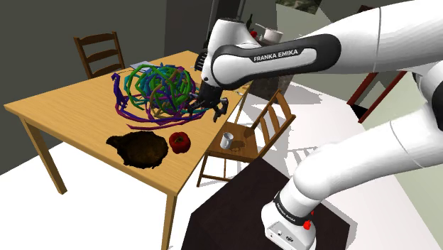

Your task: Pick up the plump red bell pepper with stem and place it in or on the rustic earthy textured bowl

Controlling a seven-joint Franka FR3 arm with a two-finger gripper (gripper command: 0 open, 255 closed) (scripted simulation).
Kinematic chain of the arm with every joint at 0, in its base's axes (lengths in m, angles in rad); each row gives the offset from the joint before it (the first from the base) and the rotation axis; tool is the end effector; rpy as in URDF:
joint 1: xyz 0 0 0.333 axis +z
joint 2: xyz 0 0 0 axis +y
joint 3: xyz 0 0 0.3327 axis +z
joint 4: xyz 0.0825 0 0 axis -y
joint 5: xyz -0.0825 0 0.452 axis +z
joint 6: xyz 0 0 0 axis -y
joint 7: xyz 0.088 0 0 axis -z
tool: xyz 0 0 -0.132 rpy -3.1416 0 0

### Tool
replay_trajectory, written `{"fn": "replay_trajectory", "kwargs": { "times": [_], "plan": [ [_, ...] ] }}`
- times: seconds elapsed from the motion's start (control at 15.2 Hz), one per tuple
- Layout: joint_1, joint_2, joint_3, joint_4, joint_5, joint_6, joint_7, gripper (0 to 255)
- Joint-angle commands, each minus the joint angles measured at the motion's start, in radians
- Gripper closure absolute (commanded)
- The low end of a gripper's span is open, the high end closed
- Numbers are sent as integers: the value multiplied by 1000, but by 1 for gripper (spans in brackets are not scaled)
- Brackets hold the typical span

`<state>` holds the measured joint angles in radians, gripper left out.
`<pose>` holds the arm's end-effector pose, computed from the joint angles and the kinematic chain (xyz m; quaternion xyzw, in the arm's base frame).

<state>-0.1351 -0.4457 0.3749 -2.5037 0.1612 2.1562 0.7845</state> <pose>0.4578 0.1157 0.3928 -0.9458 0.3223 -0.0389 0.0091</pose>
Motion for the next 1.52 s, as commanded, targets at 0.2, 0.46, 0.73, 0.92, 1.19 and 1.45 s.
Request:
{"fn": "replay_trajectory", "kwargs": {
  "times": [0.2, 0.46, 0.73, 0.92, 1.19, 1.45],
  "plan": [
    [-66, 190, 102, 37, -25, 153, 292, 0],
    [-116, 369, 161, 93, -114, 264, 552, 0],
    [-123, 484, 164, 129, -197, 326, 710, 0],
    [-121, 523, 159, 124, -233, 365, 735, 0],
    [-114, 572, 149, 121, -281, 409, 769, 0],
    [-114, 572, 149, 121, -281, 409, 769, 0]
  ]
}}
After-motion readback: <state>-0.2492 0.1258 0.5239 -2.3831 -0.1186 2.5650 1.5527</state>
